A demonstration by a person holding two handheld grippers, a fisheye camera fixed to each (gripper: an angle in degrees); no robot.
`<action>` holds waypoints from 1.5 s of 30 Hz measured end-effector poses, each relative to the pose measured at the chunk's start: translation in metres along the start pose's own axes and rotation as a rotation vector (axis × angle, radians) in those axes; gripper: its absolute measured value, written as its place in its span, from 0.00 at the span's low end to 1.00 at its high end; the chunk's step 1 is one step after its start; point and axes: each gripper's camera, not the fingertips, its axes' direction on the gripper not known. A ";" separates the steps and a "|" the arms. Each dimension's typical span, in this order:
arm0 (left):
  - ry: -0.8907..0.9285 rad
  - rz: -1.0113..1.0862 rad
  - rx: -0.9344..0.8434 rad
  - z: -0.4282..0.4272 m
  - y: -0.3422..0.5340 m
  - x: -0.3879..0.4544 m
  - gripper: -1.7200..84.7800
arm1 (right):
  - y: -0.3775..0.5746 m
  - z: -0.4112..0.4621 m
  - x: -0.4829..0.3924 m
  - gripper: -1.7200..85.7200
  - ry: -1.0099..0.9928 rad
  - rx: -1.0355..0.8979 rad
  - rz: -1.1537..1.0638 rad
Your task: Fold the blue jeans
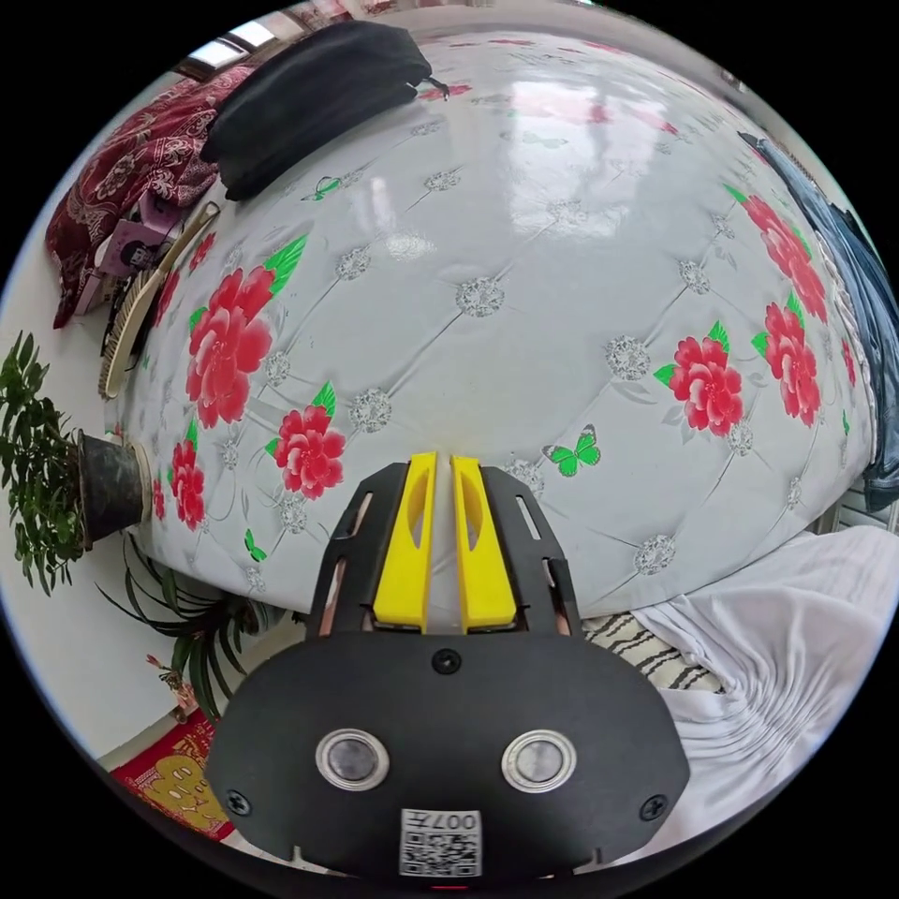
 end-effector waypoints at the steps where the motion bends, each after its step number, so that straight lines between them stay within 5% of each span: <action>1: 0.004 -0.001 0.006 0.000 0.003 -0.003 0.04 | 0.008 -0.018 -0.014 0.03 -0.064 0.051 -0.068; 5: 0.063 -0.058 0.038 0.001 0.022 -0.033 0.05 | 0.019 -0.055 -0.049 0.02 -0.298 0.119 -0.185; 11: 0.469 0.030 0.173 -0.021 0.047 -0.072 0.15 | 0.001 -0.120 -0.135 0.02 -0.751 0.253 -0.332; 16: 0.640 0.100 0.318 -0.051 0.077 -0.108 0.16 | -0.003 -0.197 -0.275 0.02 -1.051 0.299 -0.691; 22: 0.755 -0.113 0.416 -0.043 0.131 -0.199 0.17 | 0.039 -0.262 -0.444 0.03 -1.415 0.151 -1.038; 26: 0.728 -0.369 0.415 -0.020 0.182 -0.268 0.18 | 0.057 -0.259 -0.474 0.05 -1.354 0.101 -1.120; 30: 0.675 -0.489 0.415 -0.012 0.226 -0.302 0.18 | 0.037 -0.188 -0.435 0.08 -1.055 0.118 -0.933; 34: 0.679 -0.460 0.374 -0.010 0.231 -0.295 0.20 | 0.013 -0.104 -0.373 0.11 -0.800 -0.011 -0.667; 38: 0.585 -0.387 0.291 -0.002 0.196 -0.262 0.20 | 0.005 -0.067 -0.347 0.13 -0.788 -0.146 -0.524; 41: 0.438 -0.438 0.242 0.004 0.160 -0.252 0.10 | 0.009 -0.044 -0.353 0.13 -0.755 -0.263 -0.489; 45: 0.385 -0.258 0.158 0.009 0.090 -0.244 0.04 | 0.020 -0.038 -0.385 0.12 -0.651 -0.329 -0.505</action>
